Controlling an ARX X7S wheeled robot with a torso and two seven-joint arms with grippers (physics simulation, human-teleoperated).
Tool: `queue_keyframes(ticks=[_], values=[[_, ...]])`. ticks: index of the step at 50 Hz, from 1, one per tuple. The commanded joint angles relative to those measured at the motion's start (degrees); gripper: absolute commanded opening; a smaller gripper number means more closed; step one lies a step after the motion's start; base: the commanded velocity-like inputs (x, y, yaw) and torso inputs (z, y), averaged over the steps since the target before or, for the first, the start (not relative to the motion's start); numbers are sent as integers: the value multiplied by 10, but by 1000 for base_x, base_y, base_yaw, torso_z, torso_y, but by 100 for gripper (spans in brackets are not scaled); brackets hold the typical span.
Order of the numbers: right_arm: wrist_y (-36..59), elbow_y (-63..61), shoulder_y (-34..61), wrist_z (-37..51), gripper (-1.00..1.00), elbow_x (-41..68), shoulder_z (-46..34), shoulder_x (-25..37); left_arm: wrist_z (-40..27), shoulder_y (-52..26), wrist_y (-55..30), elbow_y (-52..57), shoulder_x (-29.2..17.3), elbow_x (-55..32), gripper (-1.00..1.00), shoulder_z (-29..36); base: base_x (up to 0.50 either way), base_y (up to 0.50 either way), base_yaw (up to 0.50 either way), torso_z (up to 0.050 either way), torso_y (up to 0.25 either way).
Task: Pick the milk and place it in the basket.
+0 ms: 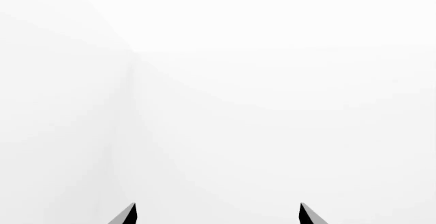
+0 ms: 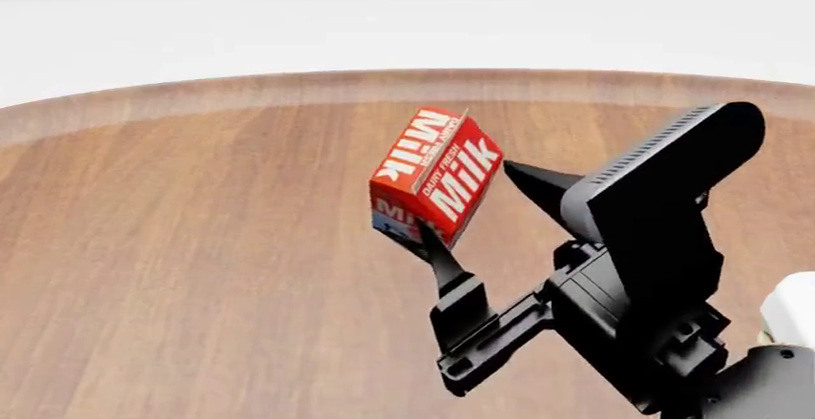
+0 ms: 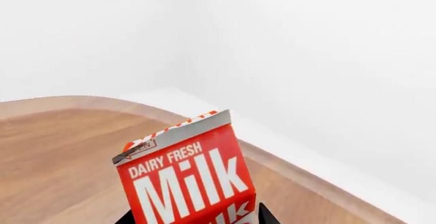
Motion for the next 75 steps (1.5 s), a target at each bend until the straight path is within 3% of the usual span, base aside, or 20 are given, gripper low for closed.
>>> queue_keyframes(ticks=[1,16,24,40,45,59,65,75], values=[[3,-28,-10,49,-100,31,99,38,-1,0,2,-2,-1,0,100,1,0,0,0,0,10],[11,-73,-99,97,-100,89,243,113,-2,0,4,-4,-2,-1,100,0,0,0,0,1,1],[20,-107,-204,109,-100,119,378,145,-4,1,4,-2,-4,-4,100,-2,0,0,0,0,1],[91,-158,-392,76,-100,140,700,122,-6,3,5,-2,-6,-6,100,-5,0,0,0,1,1],[109,-159,-417,66,-100,137,756,114,-7,3,5,-3,-7,-6,100,-5,0,0,0,0,2],[135,-121,-459,49,-100,104,810,109,-7,4,6,-3,-8,-6,100,-1,0,0,0,1,1],[129,-86,-461,48,-100,83,779,121,-8,4,7,-2,-9,-5,100,1,0,0,0,0,2],[128,-16,-430,72,-100,69,671,191,-7,5,9,-5,-9,-5,100,2,0,0,0,0,1]])
